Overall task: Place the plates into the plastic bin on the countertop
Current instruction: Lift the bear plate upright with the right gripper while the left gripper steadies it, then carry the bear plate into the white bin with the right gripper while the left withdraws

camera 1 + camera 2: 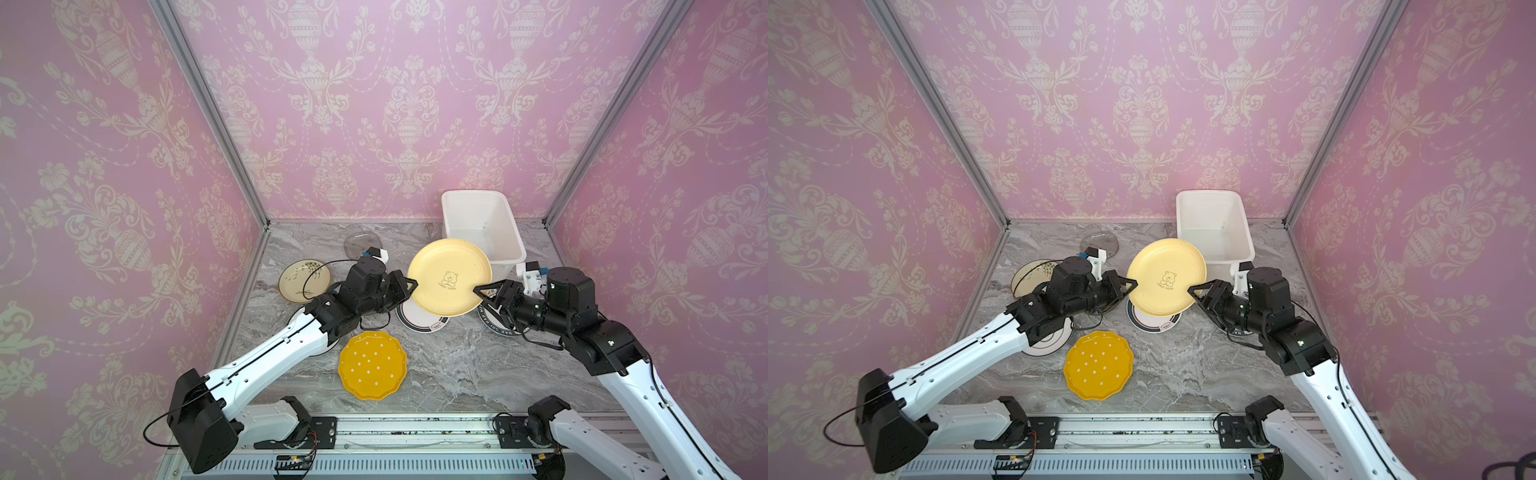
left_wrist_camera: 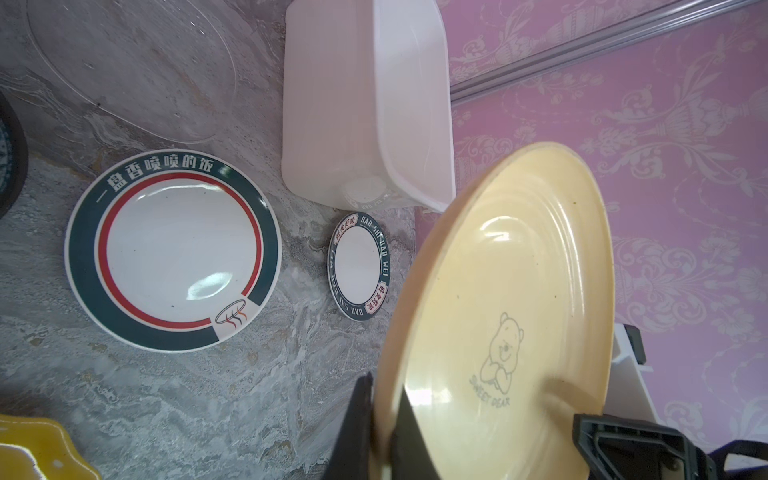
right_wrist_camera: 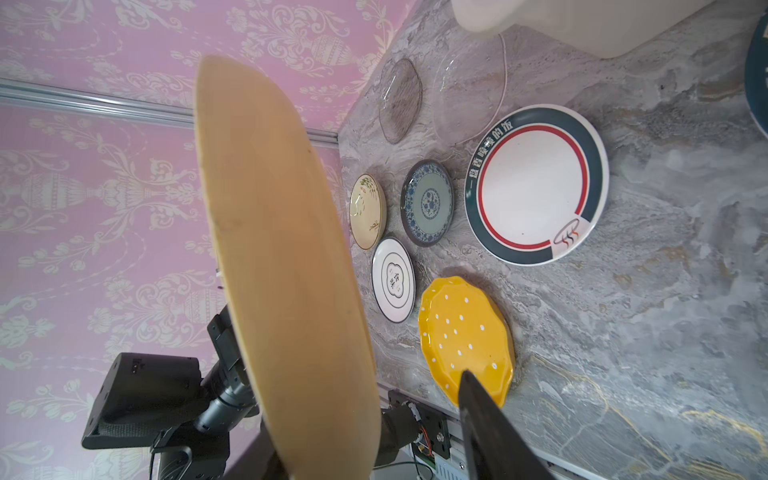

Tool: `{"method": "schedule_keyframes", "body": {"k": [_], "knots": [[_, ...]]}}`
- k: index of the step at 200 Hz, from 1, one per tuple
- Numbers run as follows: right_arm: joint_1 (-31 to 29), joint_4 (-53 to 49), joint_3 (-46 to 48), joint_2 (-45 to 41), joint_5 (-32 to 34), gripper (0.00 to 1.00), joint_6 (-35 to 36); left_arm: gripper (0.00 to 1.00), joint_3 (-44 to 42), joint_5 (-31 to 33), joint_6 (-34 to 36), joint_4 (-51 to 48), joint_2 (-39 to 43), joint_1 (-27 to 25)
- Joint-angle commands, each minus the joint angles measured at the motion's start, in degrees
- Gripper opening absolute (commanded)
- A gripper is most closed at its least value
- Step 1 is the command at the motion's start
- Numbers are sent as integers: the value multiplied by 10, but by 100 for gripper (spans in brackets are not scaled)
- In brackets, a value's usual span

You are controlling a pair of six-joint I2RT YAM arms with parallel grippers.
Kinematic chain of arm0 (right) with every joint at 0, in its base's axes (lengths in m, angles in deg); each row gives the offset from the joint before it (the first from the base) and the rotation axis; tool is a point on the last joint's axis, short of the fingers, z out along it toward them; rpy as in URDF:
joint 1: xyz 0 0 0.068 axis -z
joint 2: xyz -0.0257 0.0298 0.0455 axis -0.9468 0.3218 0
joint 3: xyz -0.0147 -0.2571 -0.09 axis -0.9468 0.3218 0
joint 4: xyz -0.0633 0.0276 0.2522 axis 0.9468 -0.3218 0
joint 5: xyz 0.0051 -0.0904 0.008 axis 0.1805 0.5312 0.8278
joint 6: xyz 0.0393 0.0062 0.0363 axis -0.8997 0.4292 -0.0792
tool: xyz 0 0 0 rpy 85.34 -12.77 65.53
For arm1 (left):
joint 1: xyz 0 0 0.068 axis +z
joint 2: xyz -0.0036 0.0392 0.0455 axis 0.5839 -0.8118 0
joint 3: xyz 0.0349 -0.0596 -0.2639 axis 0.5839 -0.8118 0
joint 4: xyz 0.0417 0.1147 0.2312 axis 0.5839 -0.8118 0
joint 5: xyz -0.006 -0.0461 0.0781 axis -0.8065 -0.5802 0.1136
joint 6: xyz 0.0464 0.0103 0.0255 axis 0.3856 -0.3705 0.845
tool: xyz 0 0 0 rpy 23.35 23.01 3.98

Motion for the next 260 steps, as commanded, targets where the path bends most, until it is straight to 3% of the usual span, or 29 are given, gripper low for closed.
{"method": "schedule_keyframes", "body": {"k": [1, 37, 117, 129, 134, 140, 144, 165, 181, 202, 260], "knots": [[-27, 45, 12, 2, 48, 51, -28, 0, 41, 53, -30, 2, -5, -13], [-48, 54, 5, 6, 93, 35, -28, 0, 49, 86, -31, -20, -2, -25], [-53, 59, -17, 37, 148, 3, -35, 0, 80, 87, -16, -30, -23, -44], [-53, 49, -26, 41, 164, 0, -38, 14, 87, 90, -7, -35, -20, -44], [-52, 42, -34, 44, 172, 0, -38, 27, 89, 93, -1, -36, -18, -44], [-53, 32, -44, 49, 181, 0, -38, 52, 91, 97, 9, -36, -13, -44], [-52, 24, -52, 54, 188, 0, -38, 61, 92, 101, 16, -35, -8, -44], [-40, -9, -113, 92, 203, 0, -32, 82, 91, 126, 59, -27, 24, -44], [-17, -9, -145, 128, 196, 0, -49, 92, 84, 155, 97, -25, 61, -43], [18, 18, -174, 177, 186, 0, -94, 97, 59, 190, 145, -17, 116, -43], [82, 166, -199, 321, 236, 0, -298, 97, -5, 233, 219, -61, 219, -43]]}}
